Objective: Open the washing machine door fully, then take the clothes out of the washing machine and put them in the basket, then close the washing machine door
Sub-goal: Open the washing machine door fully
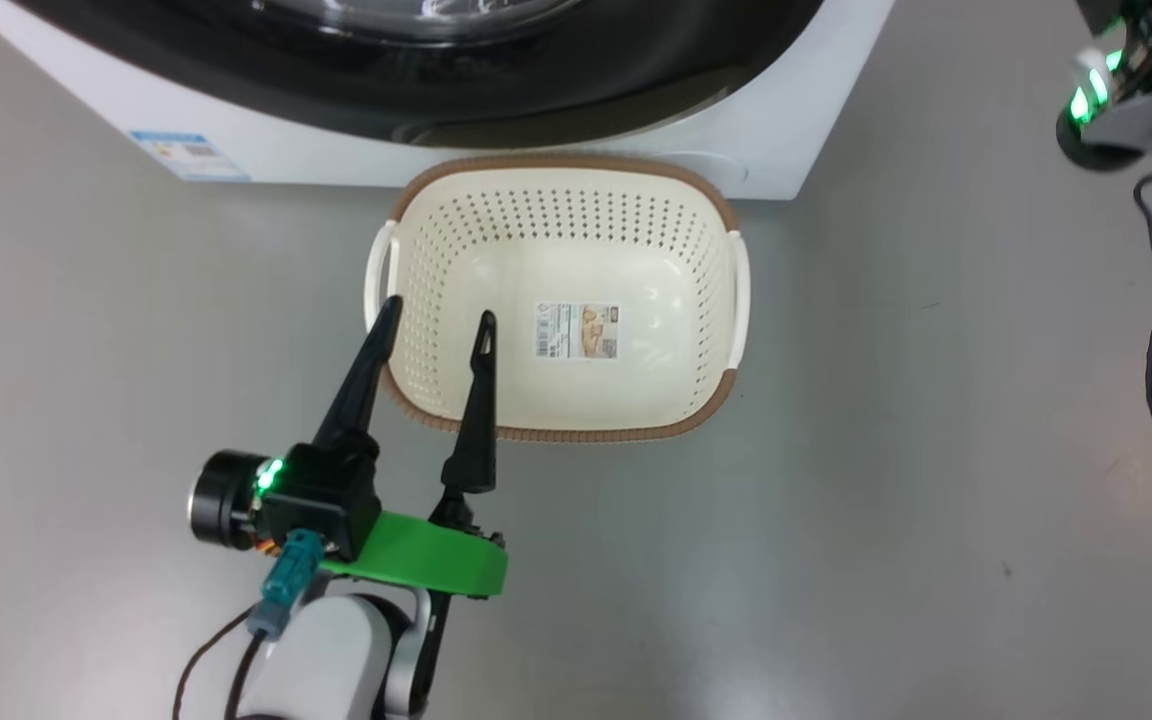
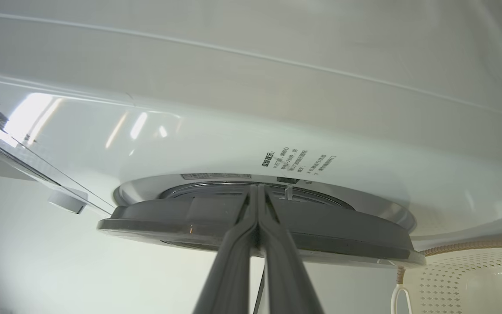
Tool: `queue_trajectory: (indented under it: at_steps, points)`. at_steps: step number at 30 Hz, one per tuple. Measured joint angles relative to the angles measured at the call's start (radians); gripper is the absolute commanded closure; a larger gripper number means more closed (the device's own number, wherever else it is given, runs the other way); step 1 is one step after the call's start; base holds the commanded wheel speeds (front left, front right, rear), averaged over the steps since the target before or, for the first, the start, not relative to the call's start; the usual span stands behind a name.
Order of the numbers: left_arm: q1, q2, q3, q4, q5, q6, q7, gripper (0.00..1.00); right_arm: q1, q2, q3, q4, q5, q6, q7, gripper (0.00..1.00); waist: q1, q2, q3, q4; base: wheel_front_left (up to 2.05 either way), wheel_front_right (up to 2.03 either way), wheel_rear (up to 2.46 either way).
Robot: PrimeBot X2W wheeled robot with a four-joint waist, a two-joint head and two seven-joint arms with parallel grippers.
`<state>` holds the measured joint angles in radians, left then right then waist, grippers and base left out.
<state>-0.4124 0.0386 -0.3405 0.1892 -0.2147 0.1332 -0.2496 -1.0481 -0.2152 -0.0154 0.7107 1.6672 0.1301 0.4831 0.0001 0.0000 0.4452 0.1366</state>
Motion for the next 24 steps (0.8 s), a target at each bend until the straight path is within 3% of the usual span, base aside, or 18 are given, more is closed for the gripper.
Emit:
queue_trajectory:
  at_steps: [24]
  points:
    - [-0.048, -0.002, -0.074, -0.039, -0.053, 0.053, 0.0, 0.0, -0.231, 0.005, 0.081, 0.147, -0.049, 0.0, 0.124, 1.0, 0.0, 0.0, 0.092, 0.092, 0.0, 0.0, 0.0]
